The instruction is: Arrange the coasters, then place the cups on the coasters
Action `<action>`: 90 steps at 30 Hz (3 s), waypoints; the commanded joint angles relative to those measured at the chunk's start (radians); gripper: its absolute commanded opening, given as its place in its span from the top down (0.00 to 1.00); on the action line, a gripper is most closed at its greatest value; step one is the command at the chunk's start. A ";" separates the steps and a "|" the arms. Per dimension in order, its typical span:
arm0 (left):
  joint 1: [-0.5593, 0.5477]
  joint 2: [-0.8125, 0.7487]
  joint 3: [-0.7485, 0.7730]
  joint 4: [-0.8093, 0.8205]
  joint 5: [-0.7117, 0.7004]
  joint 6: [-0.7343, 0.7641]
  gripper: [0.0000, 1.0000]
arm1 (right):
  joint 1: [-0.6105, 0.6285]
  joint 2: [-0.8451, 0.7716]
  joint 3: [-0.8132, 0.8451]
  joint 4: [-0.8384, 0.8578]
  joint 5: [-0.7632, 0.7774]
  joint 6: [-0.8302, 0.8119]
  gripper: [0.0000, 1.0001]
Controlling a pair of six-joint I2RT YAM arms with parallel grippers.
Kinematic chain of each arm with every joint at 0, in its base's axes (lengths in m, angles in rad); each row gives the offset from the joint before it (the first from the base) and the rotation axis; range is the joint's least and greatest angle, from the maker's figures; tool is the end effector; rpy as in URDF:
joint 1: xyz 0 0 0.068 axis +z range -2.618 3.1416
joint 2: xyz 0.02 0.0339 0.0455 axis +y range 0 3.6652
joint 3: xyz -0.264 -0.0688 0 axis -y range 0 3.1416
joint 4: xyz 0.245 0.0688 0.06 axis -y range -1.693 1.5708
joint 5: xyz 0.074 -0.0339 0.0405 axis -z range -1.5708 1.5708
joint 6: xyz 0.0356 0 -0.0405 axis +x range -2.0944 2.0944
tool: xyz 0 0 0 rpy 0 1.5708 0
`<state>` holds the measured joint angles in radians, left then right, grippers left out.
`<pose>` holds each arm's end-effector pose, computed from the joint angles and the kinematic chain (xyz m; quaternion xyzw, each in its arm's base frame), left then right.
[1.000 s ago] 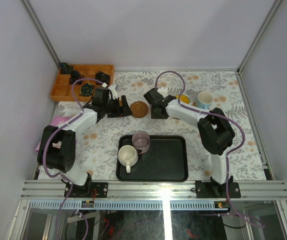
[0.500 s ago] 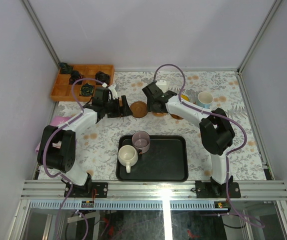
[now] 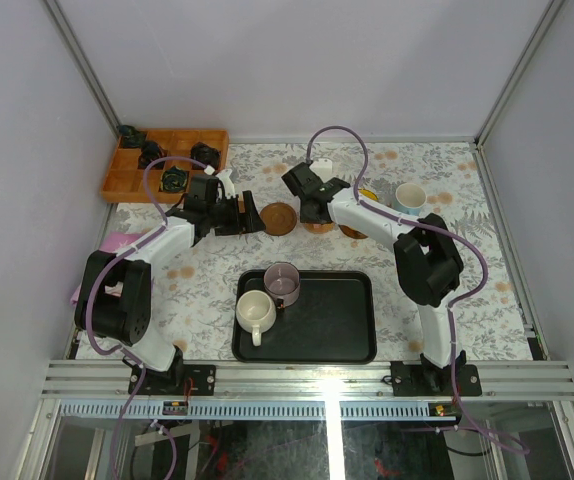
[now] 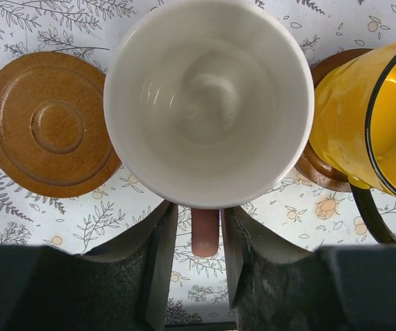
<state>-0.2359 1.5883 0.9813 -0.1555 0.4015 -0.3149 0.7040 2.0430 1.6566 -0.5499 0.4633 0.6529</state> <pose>0.3247 -0.0924 0.2132 0.0428 0.9034 -0.2812 0.3210 0.3551 0.2807 0.2266 0.0480 0.9262 0.0207 0.3733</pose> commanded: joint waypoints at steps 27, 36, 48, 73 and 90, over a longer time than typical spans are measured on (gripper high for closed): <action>-0.006 0.016 0.021 0.024 0.023 0.001 0.20 | -0.009 -0.073 -0.041 -0.038 0.049 0.028 1.00; -0.007 0.019 0.021 0.025 0.022 -0.001 0.20 | -0.010 -0.084 -0.054 -0.040 0.034 0.028 1.00; -0.006 0.022 0.023 0.024 0.017 0.000 0.19 | -0.009 -0.097 -0.080 -0.040 0.017 0.033 1.00; -0.006 0.027 0.028 0.014 0.006 0.005 0.17 | -0.009 -0.086 -0.074 0.038 -0.102 -0.031 1.00; -0.006 0.034 0.030 0.016 0.009 0.005 0.16 | -0.009 -0.065 -0.042 -0.045 -0.037 -0.006 1.00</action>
<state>-0.2359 1.6108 0.9813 -0.1551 0.4034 -0.3157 0.6964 1.9926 1.5860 -0.5449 0.4023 0.6365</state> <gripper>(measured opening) 0.834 0.232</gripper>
